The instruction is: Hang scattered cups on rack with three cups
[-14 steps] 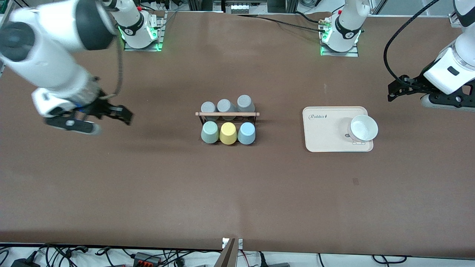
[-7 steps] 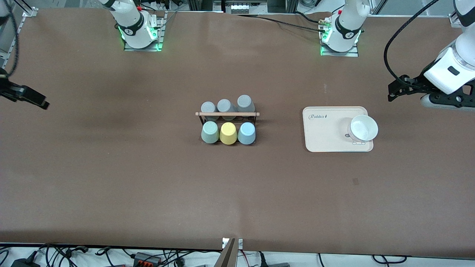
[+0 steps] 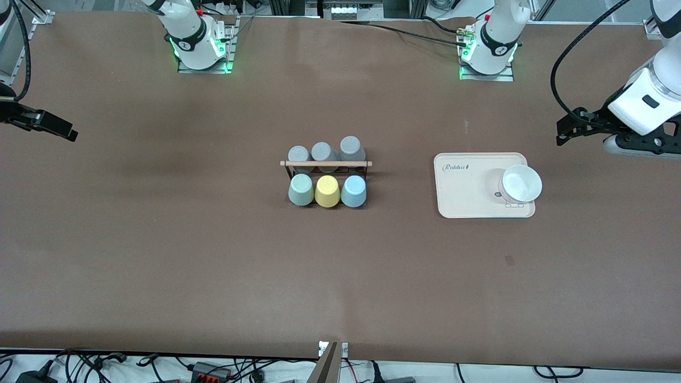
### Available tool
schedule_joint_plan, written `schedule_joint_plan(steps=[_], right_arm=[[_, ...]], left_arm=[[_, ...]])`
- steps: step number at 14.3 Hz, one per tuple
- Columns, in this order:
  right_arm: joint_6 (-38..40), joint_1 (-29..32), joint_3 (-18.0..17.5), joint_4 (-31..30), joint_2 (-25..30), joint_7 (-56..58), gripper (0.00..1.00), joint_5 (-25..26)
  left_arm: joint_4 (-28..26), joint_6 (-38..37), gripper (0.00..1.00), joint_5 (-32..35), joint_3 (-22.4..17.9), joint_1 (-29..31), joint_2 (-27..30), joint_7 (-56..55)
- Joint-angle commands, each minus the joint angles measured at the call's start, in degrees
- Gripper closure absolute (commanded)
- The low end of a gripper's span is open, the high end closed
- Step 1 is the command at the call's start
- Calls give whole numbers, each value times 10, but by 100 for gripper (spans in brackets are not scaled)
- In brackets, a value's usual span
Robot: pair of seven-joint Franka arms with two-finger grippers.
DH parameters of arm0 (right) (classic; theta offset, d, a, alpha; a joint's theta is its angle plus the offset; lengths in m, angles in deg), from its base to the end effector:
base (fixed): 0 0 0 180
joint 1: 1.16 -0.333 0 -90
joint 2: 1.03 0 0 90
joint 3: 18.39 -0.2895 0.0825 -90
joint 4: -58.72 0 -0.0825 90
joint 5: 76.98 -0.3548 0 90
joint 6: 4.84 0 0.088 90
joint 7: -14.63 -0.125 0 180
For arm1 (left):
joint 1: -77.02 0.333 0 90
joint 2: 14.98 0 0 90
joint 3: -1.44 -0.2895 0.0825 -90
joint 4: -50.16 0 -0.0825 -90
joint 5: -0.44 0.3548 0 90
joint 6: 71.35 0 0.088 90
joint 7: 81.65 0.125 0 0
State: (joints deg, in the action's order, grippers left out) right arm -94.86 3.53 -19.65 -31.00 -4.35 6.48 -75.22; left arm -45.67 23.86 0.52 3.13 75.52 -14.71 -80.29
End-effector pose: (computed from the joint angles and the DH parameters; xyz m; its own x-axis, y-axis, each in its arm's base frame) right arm 0.5379 -0.0364 0.5514 0.9785 -0.2006 -0.0480 -0.1989 -0.9793 0.0366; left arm 0.5287 -0.0293 0.5451 0.9968 -0.0795 -0.0061 -0.0795 -0.9968 -0.0014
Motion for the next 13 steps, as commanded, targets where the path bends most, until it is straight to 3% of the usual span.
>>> schedule_joint_plan(steps=[1,13], right_arm=[[-43,5,-2,-13,9,61,0,-5],[-29,6,2,-5,1,87,0,-7]], left_arm=[[15,-16,0,4,2,4,-4,6],[15,-27,0,4,2,7,-4,10]])
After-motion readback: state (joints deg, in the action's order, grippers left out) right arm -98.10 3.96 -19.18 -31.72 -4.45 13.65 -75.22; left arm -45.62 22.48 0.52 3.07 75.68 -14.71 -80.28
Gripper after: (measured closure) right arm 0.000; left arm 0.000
